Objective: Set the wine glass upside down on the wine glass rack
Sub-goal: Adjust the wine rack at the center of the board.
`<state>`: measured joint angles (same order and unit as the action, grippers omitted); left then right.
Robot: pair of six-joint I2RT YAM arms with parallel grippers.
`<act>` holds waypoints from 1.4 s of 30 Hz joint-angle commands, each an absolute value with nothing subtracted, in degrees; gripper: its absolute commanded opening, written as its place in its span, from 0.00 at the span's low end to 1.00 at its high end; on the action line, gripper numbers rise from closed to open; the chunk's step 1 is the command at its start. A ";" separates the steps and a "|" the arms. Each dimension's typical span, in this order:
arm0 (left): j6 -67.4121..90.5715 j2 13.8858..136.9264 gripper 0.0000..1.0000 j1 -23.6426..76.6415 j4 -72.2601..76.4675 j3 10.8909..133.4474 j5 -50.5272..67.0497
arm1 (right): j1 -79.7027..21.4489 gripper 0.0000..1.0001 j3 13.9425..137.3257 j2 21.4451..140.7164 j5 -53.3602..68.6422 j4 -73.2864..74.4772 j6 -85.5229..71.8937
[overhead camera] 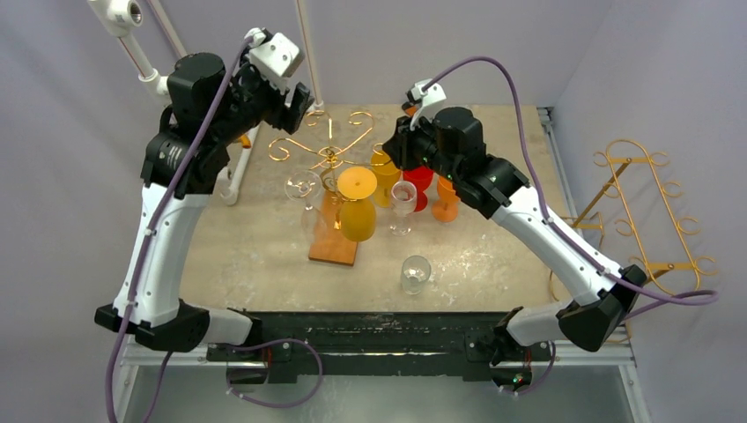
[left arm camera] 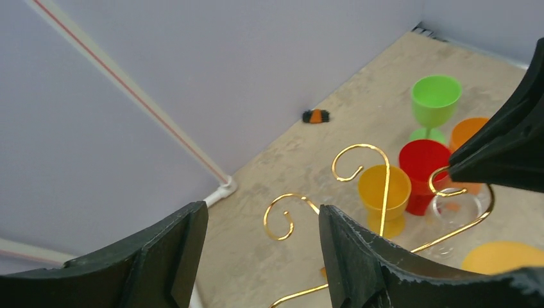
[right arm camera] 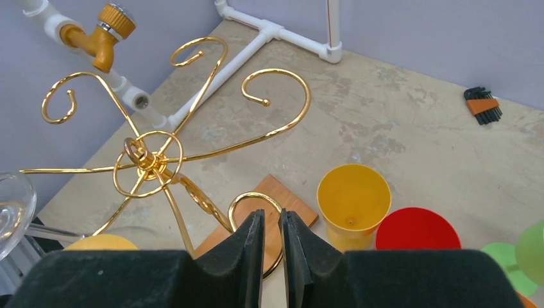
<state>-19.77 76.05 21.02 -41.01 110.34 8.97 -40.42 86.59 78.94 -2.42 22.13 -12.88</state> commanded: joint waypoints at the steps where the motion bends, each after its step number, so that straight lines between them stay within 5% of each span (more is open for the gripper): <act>1: -3.96 82.37 0.65 20.99 -51.42 117.45 16.33 | -41.06 0.22 84.15 77.33 -1.28 23.52 -14.77; 14: -6.92 82.96 0.64 22.03 -60.47 113.77 19.16 | -41.05 0.21 83.82 78.27 -0.98 23.25 -16.08; 31: -10.29 78.84 0.78 23.29 -56.42 99.59 19.45 | -41.05 0.20 83.41 78.95 -0.53 22.29 -16.52; 42: -12.77 78.47 0.55 23.30 -51.63 99.00 14.97 | -41.43 0.13 82.81 78.23 -0.18 22.41 -16.79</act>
